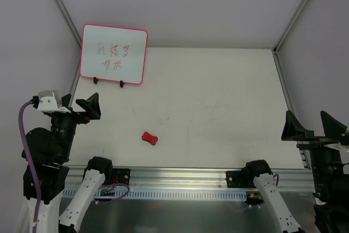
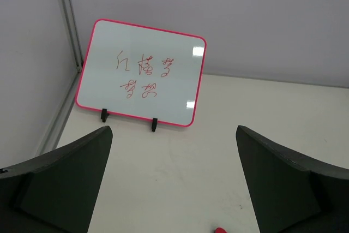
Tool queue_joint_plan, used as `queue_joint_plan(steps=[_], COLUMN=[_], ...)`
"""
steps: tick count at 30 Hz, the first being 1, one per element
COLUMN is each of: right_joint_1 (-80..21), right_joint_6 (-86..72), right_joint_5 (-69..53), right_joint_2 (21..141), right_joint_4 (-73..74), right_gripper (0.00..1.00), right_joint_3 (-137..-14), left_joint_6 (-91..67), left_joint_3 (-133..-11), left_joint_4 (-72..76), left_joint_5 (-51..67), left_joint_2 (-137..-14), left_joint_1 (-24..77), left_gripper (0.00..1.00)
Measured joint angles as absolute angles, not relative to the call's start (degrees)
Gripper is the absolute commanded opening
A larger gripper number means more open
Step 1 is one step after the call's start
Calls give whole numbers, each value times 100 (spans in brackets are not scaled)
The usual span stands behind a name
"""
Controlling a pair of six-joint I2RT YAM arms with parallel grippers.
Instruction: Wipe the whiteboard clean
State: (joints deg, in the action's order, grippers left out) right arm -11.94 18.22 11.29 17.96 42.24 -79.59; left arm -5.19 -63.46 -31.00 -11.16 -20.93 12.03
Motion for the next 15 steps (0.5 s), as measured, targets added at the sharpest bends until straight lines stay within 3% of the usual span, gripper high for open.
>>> queue_joint_plan(steps=[8, 15], right_joint_1=[-1194, -1194], right_joint_6=[1435, 757], right_joint_5=[1103, 773], right_joint_2=[2021, 2335], right_joint_4=[4491, 4757], right_gripper=[99, 99], right_joint_3=[-7782, -6945], left_joint_6=[-755, -1221], left_joint_3=[-5837, -5566], left_joint_4=[-3094, -3048], left_joint_5=[-1028, -902], left_joint_2=[-2663, -4547], left_joint_1=[1203, 1201], left_gripper=[99, 99])
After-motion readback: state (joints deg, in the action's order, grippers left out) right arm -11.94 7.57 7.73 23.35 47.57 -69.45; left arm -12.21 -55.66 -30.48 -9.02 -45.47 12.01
